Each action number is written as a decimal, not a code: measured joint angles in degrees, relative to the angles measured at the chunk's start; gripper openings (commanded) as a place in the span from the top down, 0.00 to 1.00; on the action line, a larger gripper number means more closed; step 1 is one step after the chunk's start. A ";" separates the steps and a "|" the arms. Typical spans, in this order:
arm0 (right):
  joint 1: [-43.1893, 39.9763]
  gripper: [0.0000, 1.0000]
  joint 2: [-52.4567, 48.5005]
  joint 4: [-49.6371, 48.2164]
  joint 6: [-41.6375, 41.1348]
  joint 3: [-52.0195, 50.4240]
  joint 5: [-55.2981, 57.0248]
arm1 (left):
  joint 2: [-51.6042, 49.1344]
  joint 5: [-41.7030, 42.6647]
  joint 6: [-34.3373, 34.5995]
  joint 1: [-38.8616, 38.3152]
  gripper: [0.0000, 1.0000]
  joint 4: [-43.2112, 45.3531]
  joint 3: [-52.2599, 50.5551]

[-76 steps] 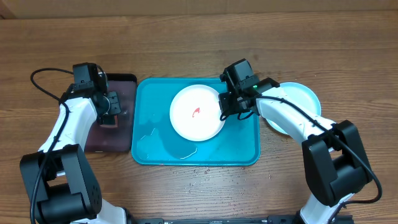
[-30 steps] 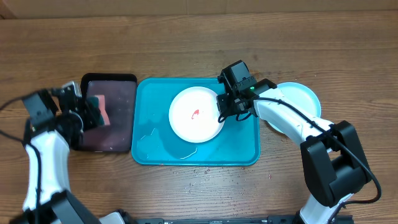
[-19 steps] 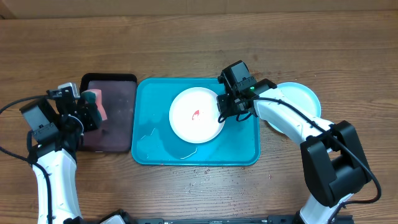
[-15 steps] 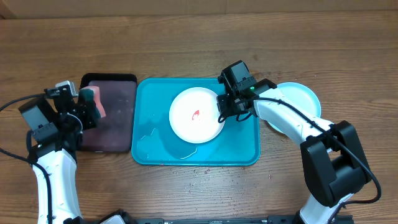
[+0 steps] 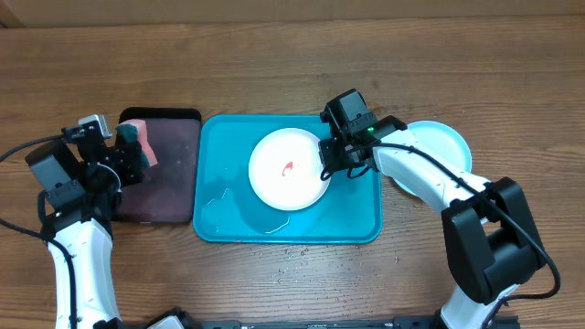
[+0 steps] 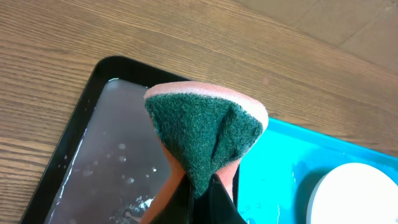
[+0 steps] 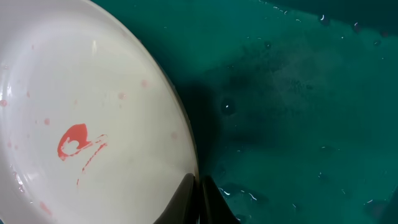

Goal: Clean dirty plates on tray and stack at the side
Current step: 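Dip the sponge in the basin water with the left gripper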

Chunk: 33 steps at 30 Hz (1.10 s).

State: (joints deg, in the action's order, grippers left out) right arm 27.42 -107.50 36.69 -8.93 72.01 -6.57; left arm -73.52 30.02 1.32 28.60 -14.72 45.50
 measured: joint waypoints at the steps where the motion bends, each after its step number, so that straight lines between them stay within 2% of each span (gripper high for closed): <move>1: 0.00 0.96 0.00 0.02 -0.02 0.00 0.00 | 0.00 0.00 0.02 0.00 0.96 0.00 0.00; 23: 0.00 0.96 0.00 0.02 0.00 0.00 0.00 | 0.00 0.02 0.07 0.00 0.96 0.00 0.00; 28: 0.00 0.96 0.00 0.00 -0.02 0.00 0.00 | -0.02 -0.11 1.79 -0.09 0.96 -0.26 0.00; 33: 0.00 0.96 0.00 0.02 -0.02 0.00 0.00 | -1.38 -6.60 5.07 -3.78 0.96 -2.14 0.00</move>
State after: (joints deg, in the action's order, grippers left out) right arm 27.42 -107.50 36.71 -8.95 72.01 -6.57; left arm -74.89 23.42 6.39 24.82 -16.86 45.50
